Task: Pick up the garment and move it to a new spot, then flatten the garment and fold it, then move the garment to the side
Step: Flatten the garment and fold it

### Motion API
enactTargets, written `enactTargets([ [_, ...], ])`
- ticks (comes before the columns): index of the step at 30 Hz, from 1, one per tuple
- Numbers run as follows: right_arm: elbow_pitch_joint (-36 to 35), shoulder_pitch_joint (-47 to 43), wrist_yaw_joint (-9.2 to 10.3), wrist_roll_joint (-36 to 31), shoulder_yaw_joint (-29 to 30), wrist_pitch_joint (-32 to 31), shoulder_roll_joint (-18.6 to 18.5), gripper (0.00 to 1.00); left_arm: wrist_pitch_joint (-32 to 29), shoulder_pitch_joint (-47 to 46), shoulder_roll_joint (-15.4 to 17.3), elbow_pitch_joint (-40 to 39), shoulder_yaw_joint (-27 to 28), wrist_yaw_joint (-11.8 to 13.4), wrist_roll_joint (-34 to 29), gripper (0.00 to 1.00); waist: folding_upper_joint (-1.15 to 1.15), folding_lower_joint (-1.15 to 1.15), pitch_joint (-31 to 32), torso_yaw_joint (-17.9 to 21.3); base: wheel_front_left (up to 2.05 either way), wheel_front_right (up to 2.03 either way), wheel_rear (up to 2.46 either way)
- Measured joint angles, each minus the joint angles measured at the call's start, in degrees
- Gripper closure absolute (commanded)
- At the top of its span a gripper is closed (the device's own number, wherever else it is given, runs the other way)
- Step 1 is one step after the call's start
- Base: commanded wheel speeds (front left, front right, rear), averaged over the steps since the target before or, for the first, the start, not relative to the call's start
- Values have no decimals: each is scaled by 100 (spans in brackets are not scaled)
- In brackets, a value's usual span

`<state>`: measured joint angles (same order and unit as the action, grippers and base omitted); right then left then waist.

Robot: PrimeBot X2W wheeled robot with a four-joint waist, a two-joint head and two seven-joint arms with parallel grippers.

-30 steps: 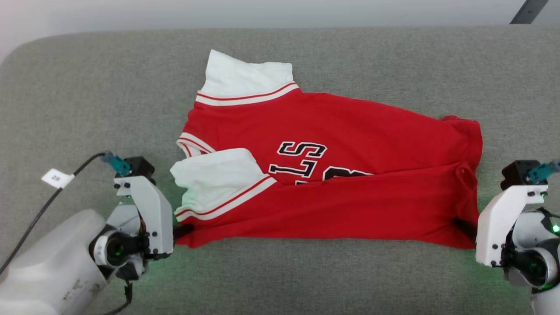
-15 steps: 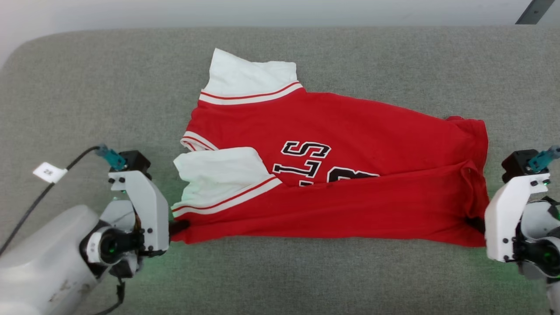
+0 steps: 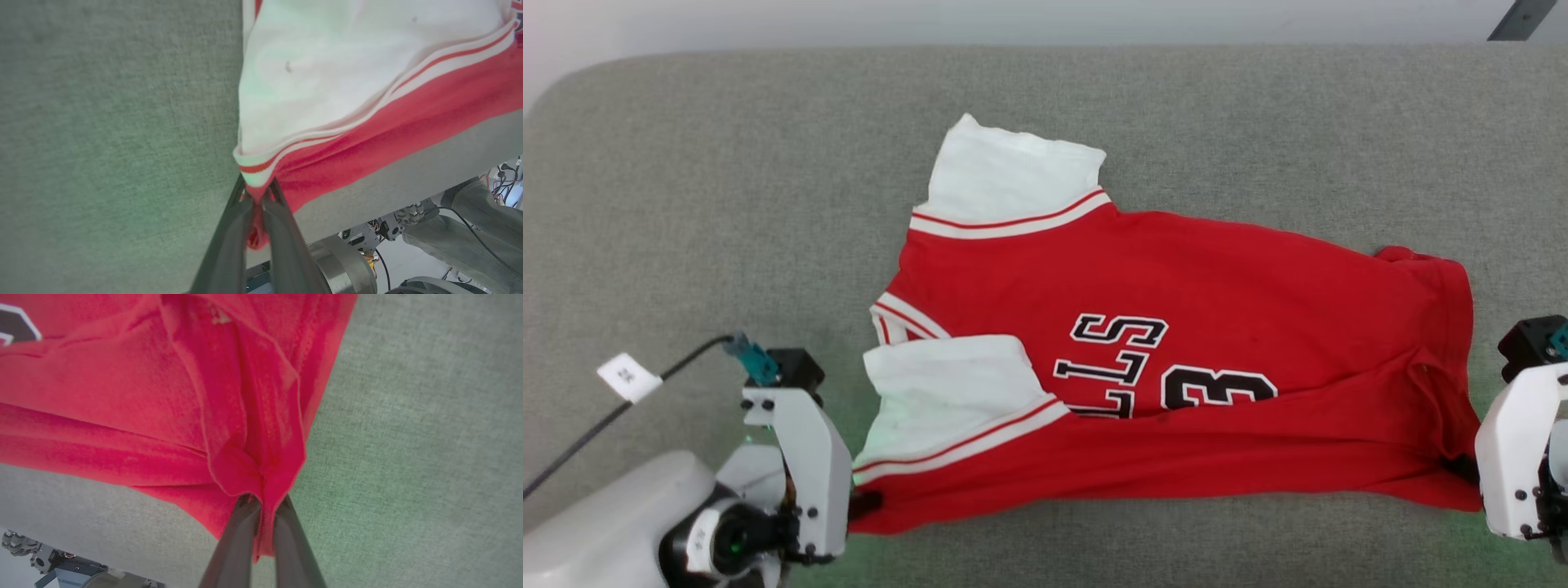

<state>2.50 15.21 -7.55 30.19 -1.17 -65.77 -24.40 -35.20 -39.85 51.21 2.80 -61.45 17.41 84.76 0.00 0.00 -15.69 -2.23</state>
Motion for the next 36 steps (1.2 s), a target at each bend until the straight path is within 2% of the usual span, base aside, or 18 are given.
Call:
enactTargets([
  [8,-116,-202,1,-99,119,74,153,100,65,224,-13,-156,-98,118,3,100,0,0,-51,57,0,0,0],
  [10,-78,-202,1,-177,133,131,216,100,66,229,-43,-96,-98,89,7,55,0,0,-41,71,0,0,0],
  [11,-59,-202,1,-200,136,166,247,95,71,230,-57,-60,-88,75,16,12,0,0,-32,78,0,0,0],
  [12,-47,-201,1,-210,133,180,260,75,92,229,-67,-41,-86,70,15,0,0,0,-22,86,0,0,0],
  [13,-40,-201,1,-222,131,199,277,58,89,225,-76,-33,-78,54,16,0,0,0,-9,92,0,0,0],
  [14,-27,-201,1,-232,142,226,298,35,52,208,-79,-40,-74,41,15,0,0,0,7,94,0,0,0],
  [15,-13,-202,1,-232,153,225,305,0,42,175,-71,-40,-74,24,2,0,0,0,24,95,0,0,0],
  [21,-120,-214,1,-229,267,396,341,0,-96,-186,109,-83,37,71,-144,0,0,0,124,123,0,0,0],
  [27,-472,-205,1,-255,521,849,609,0,-259,-868,152,-71,233,60,-359,0,0,0,144,216,0,0,0],
  [31,-797,-102,2,-333,564,1562,737,0,-133,-1411,7,236,414,-187,-593,0,0,0,81,323,0,0,0],
  [36,-1040,188,2,-613,346,2960,876,0,101,-2004,-178,943,517,-659,-966,0,0,0,-64,532,0,0,0],
])
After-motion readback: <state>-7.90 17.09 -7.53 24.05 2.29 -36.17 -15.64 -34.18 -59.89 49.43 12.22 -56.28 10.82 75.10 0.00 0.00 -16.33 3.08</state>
